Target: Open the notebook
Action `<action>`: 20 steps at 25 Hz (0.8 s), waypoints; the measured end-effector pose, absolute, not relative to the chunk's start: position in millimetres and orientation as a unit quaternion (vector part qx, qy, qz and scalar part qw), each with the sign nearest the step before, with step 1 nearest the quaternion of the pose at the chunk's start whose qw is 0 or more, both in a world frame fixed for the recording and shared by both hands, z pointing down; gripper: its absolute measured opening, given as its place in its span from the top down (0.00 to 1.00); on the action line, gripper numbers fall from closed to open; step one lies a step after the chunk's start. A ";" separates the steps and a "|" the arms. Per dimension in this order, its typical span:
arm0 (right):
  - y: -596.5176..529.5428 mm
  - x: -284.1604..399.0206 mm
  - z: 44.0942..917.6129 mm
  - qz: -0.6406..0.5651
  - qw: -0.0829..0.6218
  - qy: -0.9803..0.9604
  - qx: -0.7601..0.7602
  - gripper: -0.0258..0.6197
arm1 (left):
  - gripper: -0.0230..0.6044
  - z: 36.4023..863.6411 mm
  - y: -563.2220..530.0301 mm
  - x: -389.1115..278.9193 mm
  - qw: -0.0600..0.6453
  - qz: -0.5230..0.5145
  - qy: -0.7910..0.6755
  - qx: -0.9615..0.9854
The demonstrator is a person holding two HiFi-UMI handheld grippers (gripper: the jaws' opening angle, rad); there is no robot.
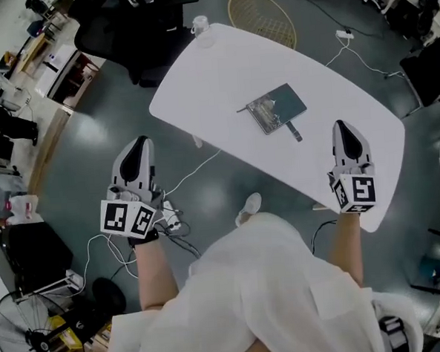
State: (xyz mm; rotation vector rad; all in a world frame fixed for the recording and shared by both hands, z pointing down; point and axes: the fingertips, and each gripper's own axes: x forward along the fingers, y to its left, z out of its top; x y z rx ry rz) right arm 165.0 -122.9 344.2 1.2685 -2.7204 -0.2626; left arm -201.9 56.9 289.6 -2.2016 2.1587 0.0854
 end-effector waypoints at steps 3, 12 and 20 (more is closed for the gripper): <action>-153.0 170.1 343.0 -0.076 0.063 -0.896 0.433 0.95 | 0.93 281.9 4.1 -192.9 0.034 0.021 0.675 -0.736; -191.1 169.0 340.3 -0.066 0.048 -0.887 0.454 0.95 | 0.93 278.2 -92.4 -188.1 0.036 0.043 0.629 -0.776; -192.0 157.3 364.8 -0.049 0.088 -0.876 0.472 0.95 | 0.93 292.9 -185.4 -159.8 0.029 0.030 0.525 -0.850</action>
